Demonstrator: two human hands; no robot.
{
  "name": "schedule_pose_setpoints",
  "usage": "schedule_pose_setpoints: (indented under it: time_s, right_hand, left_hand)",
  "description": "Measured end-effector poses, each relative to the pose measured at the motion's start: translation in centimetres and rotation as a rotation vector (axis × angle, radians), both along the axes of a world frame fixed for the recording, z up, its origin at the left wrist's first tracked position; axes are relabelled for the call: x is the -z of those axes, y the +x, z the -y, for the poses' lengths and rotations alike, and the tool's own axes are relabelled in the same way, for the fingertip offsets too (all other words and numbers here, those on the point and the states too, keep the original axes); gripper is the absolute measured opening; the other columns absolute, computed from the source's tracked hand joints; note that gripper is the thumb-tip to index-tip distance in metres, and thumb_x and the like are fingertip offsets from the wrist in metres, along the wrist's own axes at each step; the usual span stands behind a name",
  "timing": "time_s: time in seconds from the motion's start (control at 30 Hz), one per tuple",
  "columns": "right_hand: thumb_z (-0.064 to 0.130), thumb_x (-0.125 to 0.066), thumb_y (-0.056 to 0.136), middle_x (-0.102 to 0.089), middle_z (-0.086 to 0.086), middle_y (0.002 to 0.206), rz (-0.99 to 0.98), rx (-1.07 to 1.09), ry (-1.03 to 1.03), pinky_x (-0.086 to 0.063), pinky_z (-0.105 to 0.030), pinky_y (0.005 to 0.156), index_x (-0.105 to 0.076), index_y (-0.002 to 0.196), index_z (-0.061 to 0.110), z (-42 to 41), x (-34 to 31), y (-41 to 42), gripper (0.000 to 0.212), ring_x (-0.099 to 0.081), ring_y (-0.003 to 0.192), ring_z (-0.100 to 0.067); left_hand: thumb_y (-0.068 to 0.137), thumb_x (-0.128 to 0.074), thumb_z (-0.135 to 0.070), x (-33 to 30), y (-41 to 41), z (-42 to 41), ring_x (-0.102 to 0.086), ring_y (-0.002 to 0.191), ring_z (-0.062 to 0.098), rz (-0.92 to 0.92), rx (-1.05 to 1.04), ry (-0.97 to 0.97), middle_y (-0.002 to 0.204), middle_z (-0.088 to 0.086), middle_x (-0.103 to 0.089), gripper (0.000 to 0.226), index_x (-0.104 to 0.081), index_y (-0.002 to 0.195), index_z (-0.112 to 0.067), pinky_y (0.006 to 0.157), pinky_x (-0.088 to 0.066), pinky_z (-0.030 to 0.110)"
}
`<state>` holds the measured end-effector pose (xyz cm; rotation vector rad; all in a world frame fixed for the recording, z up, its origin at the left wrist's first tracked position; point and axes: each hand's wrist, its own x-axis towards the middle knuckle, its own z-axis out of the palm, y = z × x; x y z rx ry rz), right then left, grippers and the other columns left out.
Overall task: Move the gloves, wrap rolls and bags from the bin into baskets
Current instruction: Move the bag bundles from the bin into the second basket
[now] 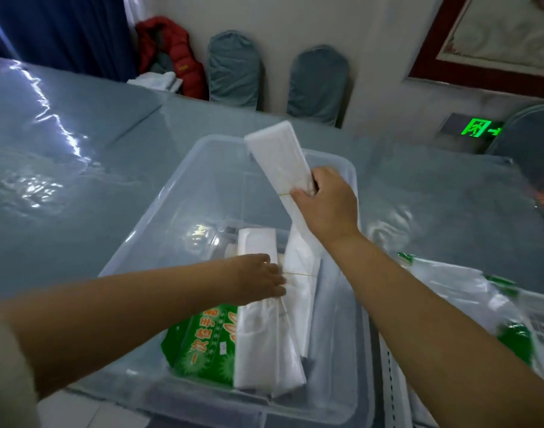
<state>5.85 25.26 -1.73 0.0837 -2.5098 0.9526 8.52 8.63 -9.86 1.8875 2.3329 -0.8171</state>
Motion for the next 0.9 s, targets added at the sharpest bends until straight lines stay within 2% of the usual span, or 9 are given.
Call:
schedule_pose_setpoints:
  time_s: [0.1, 0.2, 0.27, 0.43, 0.53, 0.6, 0.7, 0.8, 0.9]
  right_hand:
    - [0.024, -0.066, 0.075, -0.039, 0.006, 0.069, 0.002, -0.032, 0.035, -0.027, -0.029, 0.051, -0.038, 0.066, 0.021, -0.4, 0.3, 0.1, 0.029, -0.039, 0.059, -0.017]
    - [0.024, -0.065, 0.075, -0.036, 0.008, 0.066, -0.002, -0.026, 0.037, -0.025, -0.026, 0.046, -0.036, 0.065, 0.022, -0.9, 0.5, 0.0, 0.030, -0.037, 0.056, -0.015]
    - [0.024, -0.065, 0.074, -0.032, 0.010, 0.062, -0.003, 0.006, -0.013, -0.024, -0.025, 0.045, -0.029, 0.060, 0.028, -0.7, 0.4, -0.2, 0.039, -0.033, 0.052, -0.010]
    - [0.023, -0.066, 0.074, -0.039, 0.007, 0.068, -0.010, 0.025, -0.036, -0.029, -0.030, 0.047, -0.037, 0.064, 0.021, -0.1, 0.3, -0.4, 0.031, -0.038, 0.057, -0.017]
    - [0.023, -0.067, 0.074, -0.045, 0.005, 0.071, -0.011, 0.056, -0.063, -0.038, -0.034, 0.051, -0.040, 0.066, 0.018, -0.2, 0.3, -0.5, 0.028, -0.043, 0.059, -0.020]
    - [0.023, -0.067, 0.074, -0.044, 0.005, 0.070, -0.010, 0.069, -0.072, -0.039, -0.034, 0.051, -0.040, 0.066, 0.018, -0.3, 0.3, -0.5, 0.029, -0.045, 0.059, -0.020]
    - [0.024, -0.067, 0.075, -0.037, 0.009, 0.064, -0.007, 0.069, -0.059, -0.034, -0.030, 0.048, -0.037, 0.064, 0.020, -0.3, 0.4, -0.6, 0.031, -0.041, 0.057, -0.016]
    - [0.025, -0.066, 0.075, -0.035, 0.011, 0.062, -0.004, 0.072, -0.053, -0.031, -0.027, 0.046, -0.030, 0.059, 0.027, -0.3, 0.4, -0.6, 0.040, -0.037, 0.052, -0.012]
    - [0.027, -0.068, 0.074, -0.040, 0.011, 0.065, 0.010, 0.063, -0.067, -0.037, -0.028, 0.048, -0.035, 0.060, 0.028, -0.2, 0.4, -0.6, 0.036, -0.041, 0.054, -0.010]
  left_hand:
    - [0.075, -0.062, -0.022, 0.2, -0.6, -0.4, -0.062, 0.101, 0.011, -0.020, 0.112, 0.014, 0.103, -0.009, -0.069, 0.028, -0.065, 0.102, -0.027, 0.091, -0.048, 0.026]
    - [0.084, -0.048, -0.011, 0.5, -1.4, -0.4, -0.053, 0.110, 0.027, 0.050, 0.015, -0.146, 0.109, 0.005, -0.063, 0.024, -0.058, 0.106, -0.015, 0.102, -0.036, 0.038]
    - [0.087, -0.043, -0.006, 0.4, -1.6, -0.7, -0.053, 0.107, 0.031, 0.074, -0.066, -0.196, 0.109, 0.009, -0.062, 0.024, -0.057, 0.106, -0.011, 0.096, -0.038, 0.040]
    - [0.086, -0.047, -0.003, 2.2, -1.2, -1.6, -0.048, 0.115, 0.030, 0.210, -0.121, 0.047, 0.126, 0.010, -0.052, 0.037, -0.047, 0.121, -0.011, 0.095, -0.039, 0.040]
    - [0.078, -0.064, -0.020, 3.4, -0.5, -2.4, -0.048, 0.109, 0.030, 0.256, -0.085, 0.059, 0.119, 0.009, -0.055, 0.047, -0.047, 0.121, -0.011, 0.097, -0.036, 0.041]
    - [0.076, -0.064, -0.023, 3.6, -0.4, -2.7, -0.049, 0.105, 0.028, 0.282, -0.109, 0.076, 0.112, 0.008, -0.059, 0.042, -0.051, 0.115, -0.014, 0.095, -0.034, 0.039]
    - [0.081, -0.057, -0.023, 3.5, -0.5, -2.6, -0.047, 0.105, 0.026, 0.278, -0.091, 0.053, 0.109, 0.004, -0.058, 0.024, -0.059, 0.103, -0.016, 0.096, -0.032, 0.037]
    - [0.083, -0.057, -0.016, 2.7, -0.2, -2.7, -0.048, 0.107, 0.028, 0.305, -0.081, 0.015, 0.110, 0.007, -0.057, 0.022, -0.060, 0.104, -0.013, 0.097, -0.037, 0.041]
    - [0.085, -0.056, -0.010, 0.1, -0.4, -1.9, -0.059, 0.093, 0.030, 0.262, -0.092, 0.093, 0.099, 0.009, -0.060, 0.033, -0.049, 0.117, -0.016, 0.082, -0.049, 0.041]
